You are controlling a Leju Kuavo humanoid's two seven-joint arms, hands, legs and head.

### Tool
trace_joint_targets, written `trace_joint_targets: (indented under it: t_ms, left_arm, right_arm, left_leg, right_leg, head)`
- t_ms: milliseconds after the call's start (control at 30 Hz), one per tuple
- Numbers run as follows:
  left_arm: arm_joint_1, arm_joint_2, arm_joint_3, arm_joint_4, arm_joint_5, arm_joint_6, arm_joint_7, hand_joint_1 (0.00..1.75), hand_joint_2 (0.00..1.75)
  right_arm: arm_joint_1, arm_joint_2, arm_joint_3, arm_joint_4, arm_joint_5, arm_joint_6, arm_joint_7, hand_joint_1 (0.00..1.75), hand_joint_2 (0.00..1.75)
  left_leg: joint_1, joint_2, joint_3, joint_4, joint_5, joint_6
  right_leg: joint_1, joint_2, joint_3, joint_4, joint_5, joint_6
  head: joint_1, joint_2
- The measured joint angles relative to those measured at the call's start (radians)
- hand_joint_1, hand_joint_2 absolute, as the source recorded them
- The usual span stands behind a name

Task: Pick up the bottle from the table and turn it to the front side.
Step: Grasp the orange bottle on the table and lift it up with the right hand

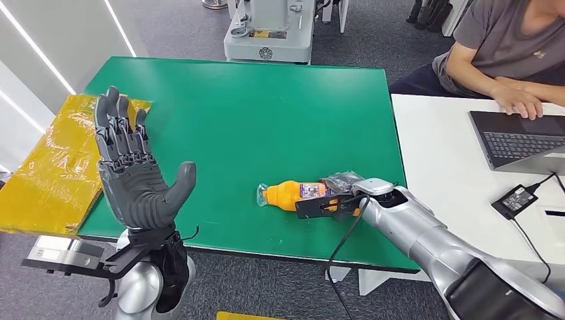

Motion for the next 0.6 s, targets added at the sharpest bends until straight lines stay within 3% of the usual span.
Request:
trace_joint_targets:
  t_ms: [600]
  left_arm:
    - [0.009, 0.007, 0.0, 0.0, 0.009, 0.011, 0.002, 0.0, 1.75]
  right_arm:
    - [0.001, 0.001, 0.002, -0.004, 0.007, -0.032, -0.046, 1.75, 1.75]
  left_leg:
    - [0.0, 0.0, 0.0, 0.0, 0.0, 0.0]
  right_leg:
    - [0.0, 0.0, 0.0, 0.0, 0.0, 0.0]
  head:
    - [0.0, 0.0]
